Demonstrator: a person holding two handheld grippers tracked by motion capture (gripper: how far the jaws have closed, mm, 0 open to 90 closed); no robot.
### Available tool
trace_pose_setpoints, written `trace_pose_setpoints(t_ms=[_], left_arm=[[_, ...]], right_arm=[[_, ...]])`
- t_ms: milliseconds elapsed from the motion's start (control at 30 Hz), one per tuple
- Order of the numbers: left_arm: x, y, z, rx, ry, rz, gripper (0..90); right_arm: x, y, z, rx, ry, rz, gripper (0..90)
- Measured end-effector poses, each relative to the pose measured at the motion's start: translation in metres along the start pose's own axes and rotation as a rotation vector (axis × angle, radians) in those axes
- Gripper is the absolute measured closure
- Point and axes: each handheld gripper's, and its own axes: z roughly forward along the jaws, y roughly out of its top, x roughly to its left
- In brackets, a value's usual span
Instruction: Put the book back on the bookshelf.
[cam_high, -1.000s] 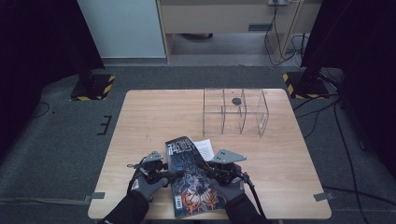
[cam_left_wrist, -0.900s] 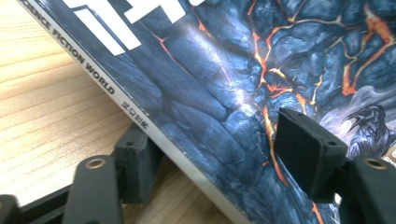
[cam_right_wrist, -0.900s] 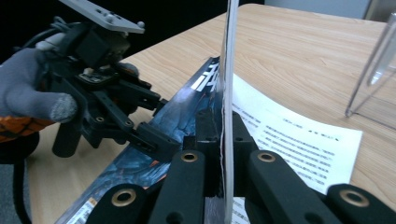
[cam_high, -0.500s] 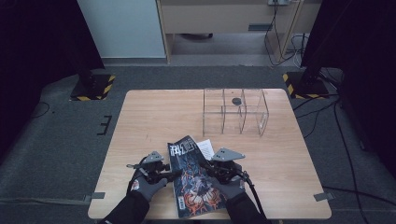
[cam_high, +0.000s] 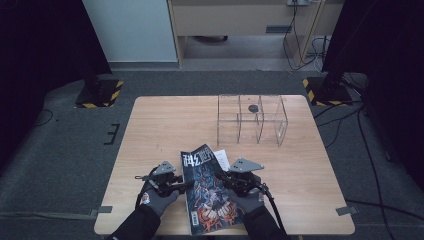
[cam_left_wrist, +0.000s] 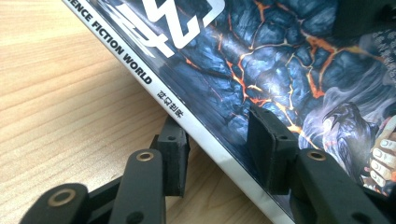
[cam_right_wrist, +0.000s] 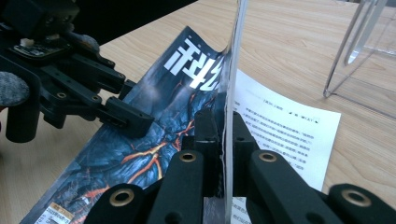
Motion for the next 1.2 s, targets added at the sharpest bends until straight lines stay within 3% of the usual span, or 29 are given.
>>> trace_pose_setpoints(t_ms=[633,1200], left_arm=[[-0.013,0.024,-0.022,-0.093,0.036,0.091,67.1],[-0.025,0.038,-0.041,-0.200,0.012,0.098,77.9]], right_arm=[[-0.010,0.011,-0.013,-0.064,-0.012,0.008,83.4],[-0.021,0.010,-0.017,-0.067,-0.008,0.062,80.1]])
